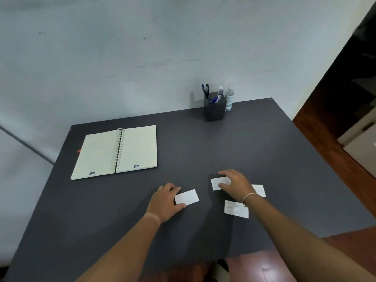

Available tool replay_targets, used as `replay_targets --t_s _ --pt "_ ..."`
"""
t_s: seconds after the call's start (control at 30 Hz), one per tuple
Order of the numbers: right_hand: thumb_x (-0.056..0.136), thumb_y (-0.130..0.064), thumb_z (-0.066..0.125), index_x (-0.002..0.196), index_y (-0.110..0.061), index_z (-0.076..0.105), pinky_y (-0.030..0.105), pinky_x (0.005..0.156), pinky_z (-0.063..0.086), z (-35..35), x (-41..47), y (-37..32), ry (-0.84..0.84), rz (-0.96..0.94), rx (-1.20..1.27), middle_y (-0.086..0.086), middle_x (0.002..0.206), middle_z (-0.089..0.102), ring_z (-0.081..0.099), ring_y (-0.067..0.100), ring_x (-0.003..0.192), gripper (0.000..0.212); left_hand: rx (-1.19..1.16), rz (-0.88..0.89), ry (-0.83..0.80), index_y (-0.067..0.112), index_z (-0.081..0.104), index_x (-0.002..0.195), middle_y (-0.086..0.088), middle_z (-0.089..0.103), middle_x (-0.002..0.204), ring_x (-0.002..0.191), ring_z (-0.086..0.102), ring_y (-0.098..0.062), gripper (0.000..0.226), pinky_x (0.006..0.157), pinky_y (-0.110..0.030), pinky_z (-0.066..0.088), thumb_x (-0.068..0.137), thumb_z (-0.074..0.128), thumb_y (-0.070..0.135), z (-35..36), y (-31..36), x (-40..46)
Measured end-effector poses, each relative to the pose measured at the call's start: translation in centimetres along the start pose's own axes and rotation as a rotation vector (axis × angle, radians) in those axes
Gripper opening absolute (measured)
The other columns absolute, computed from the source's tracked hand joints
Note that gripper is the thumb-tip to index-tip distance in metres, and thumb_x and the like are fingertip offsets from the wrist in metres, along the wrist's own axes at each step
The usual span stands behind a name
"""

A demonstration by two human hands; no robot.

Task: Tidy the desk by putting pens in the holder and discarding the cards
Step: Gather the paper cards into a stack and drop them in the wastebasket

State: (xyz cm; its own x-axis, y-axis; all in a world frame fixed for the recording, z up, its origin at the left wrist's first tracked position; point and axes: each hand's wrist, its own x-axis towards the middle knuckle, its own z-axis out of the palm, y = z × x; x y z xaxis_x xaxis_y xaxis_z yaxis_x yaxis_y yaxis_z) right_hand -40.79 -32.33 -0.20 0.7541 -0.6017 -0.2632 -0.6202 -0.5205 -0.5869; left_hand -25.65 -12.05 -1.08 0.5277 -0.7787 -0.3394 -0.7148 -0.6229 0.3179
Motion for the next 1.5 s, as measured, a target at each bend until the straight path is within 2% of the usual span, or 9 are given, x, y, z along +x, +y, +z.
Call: replay_targets --t_s 0.37,0.5,0.57,0.67,0.9,1.13,1.3,1.4,1.5 --pt "0.083 -0.02 0.064 0.124 -0.016 0.056 0.028 0.1 0.039 1.6 -3.7 -0.5 0.091 0.077 0.015 0.003 0.131 0.055 0.051 0.02 0.118 0.041 -0.137 -0.009 0.115 0.014 0.058 0.116 -0.004 0.054 0.118 0.112 0.046 -0.023 0.034 0.096 -0.029 0.038 0.085 0.062 0.028 1.5 -0.1 -0.5" --pt "0.083 -0.02 0.063 0.124 -0.015 0.056 0.029 0.102 0.038 1.3 -3.3 0.6 0.071 0.075 -0.01 0.003 0.132 0.054 0.049 0.021 0.122 0.041 -0.374 -0.114 0.112 0.019 0.052 0.09 -0.003 0.061 0.094 0.091 0.054 -0.024 0.015 0.075 -0.03 0.042 0.079 0.061 0.012 1.3 0.8 -0.9" --pt "0.084 -0.019 0.063 0.124 -0.014 0.056 0.029 0.101 0.038 1.0 -2.7 1.0 0.07 0.07 -0.013 0.004 0.131 0.054 0.049 0.022 0.121 0.041 -0.533 -0.171 0.114 0.02 0.05 0.079 -0.002 0.06 0.082 0.077 0.053 -0.022 0.016 0.063 -0.026 0.039 0.079 0.058 0.005 1.2 1.3 -0.9" --pt "0.085 -0.021 0.062 0.127 -0.014 0.054 0.031 0.104 0.036 0.5 -1.4 1.3 0.069 0.033 -0.051 0.006 0.133 0.053 0.048 0.025 0.123 0.043 -0.647 -0.218 0.151 0.022 0.054 0.071 0.0 0.059 0.076 0.072 0.051 -0.017 0.023 0.058 -0.014 0.037 0.08 0.056 0.001 1.0 2.0 -0.9" --pt "0.087 -0.036 0.057 0.138 -0.017 0.042 0.035 0.115 0.025 1.0 0.5 2.5 0.0 -0.025 -0.261 -0.001 0.15 0.036 0.029 0.021 0.139 0.057 -0.834 -0.308 0.14 0.02 0.062 0.077 0.005 0.054 0.063 0.062 0.047 -0.014 0.023 0.071 -0.03 0.043 0.083 0.051 0.0 0.7 2.5 -0.5" --pt "0.088 -0.032 0.055 0.133 -0.017 0.049 0.035 0.108 0.03 1.2 0.2 2.8 0.059 -0.073 -0.289 0.0 0.141 0.045 0.038 0.023 0.131 0.048 -1.014 -0.361 0.115 0.013 0.061 0.094 -0.001 0.059 0.078 0.07 0.057 -0.014 0.02 0.059 -0.014 0.051 0.089 0.048 -0.001 0.9 3.8 0.4" --pt "0.087 -0.03 0.057 0.12 -0.015 0.059 0.034 0.097 0.037 1.3 0.2 2.5 0.096 -0.081 -0.276 0.005 0.123 0.055 0.047 0.026 0.115 0.036 -1.05 -0.371 0.1 0.012 0.06 0.1 0.002 0.057 0.077 0.067 0.058 -0.014 0.022 0.057 -0.016 0.052 0.09 0.046 -0.001 1.0 4.4 0.8" --pt "0.085 -0.025 0.061 0.109 -0.012 0.061 0.032 0.091 0.04 1.1 0.3 2.3 0.096 -0.05 -0.17 0.006 0.113 0.057 0.049 0.025 0.108 0.027 -1.051 -0.364 0.095 0.009 0.06 0.106 0.002 0.058 0.079 0.066 0.057 -0.012 0.024 0.056 -0.015 0.052 0.091 0.046 -0.001 0.9 4.6 1.0" --pt "0.081 -0.013 0.064 0.091 -0.015 0.055 0.027 0.079 0.04 0.6 0.0 1.7 0.053 0.062 0.138 0.005 0.1 0.057 0.053 0.024 0.096 0.014 -1.051 -0.358 0.099 0.013 0.06 0.103 0.003 0.059 0.08 0.065 0.055 -0.011 0.025 0.056 -0.016 0.051 0.09 0.044 -0.002 0.7 4.6 1.0"
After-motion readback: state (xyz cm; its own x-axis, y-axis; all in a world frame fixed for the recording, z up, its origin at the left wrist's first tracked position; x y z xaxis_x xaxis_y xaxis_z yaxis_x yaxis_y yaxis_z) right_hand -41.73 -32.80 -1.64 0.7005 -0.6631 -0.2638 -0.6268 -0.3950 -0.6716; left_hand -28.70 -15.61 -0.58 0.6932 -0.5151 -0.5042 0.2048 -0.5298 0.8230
